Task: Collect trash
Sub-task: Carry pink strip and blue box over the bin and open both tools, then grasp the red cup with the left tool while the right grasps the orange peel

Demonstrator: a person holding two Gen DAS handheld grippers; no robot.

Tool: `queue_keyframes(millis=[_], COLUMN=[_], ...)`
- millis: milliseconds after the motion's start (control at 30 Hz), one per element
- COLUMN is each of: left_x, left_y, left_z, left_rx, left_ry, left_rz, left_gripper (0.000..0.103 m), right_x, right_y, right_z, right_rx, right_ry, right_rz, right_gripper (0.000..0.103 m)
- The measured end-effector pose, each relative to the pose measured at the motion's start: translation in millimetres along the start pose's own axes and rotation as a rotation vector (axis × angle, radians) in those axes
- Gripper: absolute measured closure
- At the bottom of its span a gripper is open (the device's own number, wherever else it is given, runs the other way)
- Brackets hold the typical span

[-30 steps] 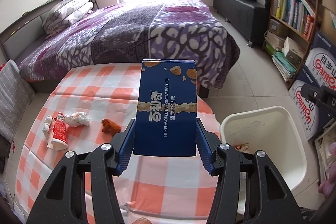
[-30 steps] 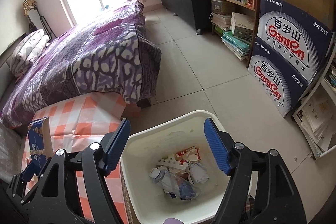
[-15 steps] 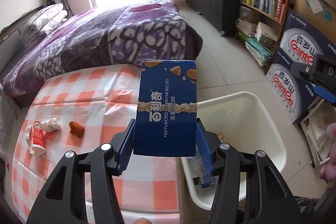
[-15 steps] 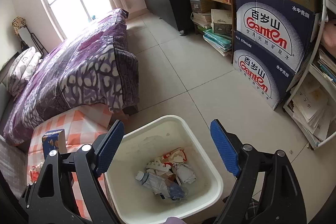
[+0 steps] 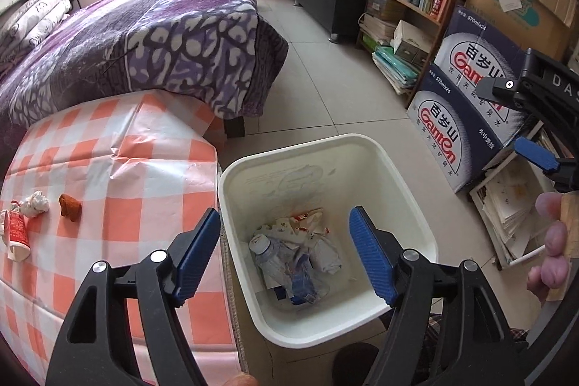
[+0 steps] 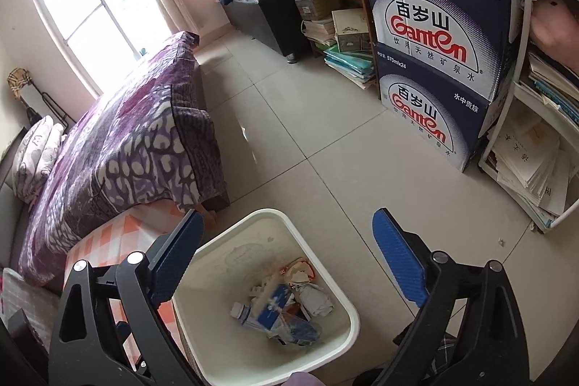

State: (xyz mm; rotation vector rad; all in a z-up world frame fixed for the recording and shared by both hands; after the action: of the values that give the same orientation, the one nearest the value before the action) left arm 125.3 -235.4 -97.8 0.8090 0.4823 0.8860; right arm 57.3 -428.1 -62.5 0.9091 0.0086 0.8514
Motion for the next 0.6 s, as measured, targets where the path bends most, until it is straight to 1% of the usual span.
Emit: queue_keyframes(millis=[67, 167, 333, 433, 600], left_x=[3.8, 12.4, 37.0, 60.4, 112.5], left_y=[-0.1, -1.0, -4.7, -7.3, -9.4], left_z=[-2.2, -5.4, -11.1, -16.9, -29.2], left_rx=[0.009, 0.021, 0.045, 0.066, 0.098], left_ry=[0.001, -0.004, 0.005, 0.028, 0.072], left_rz=[0.012, 0.038, 0.099, 0.135, 0.25], left_gripper=[0.03, 0.028, 0.025, 0.024, 0.024], right_x=[2.0, 6.8, 26.8, 43.7, 75.0], right_y=[-1.1, -4.5, -16.0, -23.2, -31.6], right_z=[-1.8, -6.4, -19.2, -27.6, -45.0], right_rx=[0.01, 0.028, 0.083, 0.114, 0.146], right_ry=[0.003, 0.002, 0.029, 0.045, 0.084], right_rz=[0.003, 0.003, 0.002, 0.011, 0.025], right_gripper=[0.012, 0.009, 0.007, 0.007, 0.007])
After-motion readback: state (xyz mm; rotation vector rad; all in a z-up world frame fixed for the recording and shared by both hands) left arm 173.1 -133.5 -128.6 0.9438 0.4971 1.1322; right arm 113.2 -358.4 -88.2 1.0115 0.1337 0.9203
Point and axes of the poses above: each gripper's, at about its wrist camera, not at the fingertips, and y roughly against the way its jaws point, x to its left, z to its top, the point moved 8 cm from there along -y, roughly the way its jaws point, and after that the axes turned 2 degrees about -x, right-handed, at the moved point
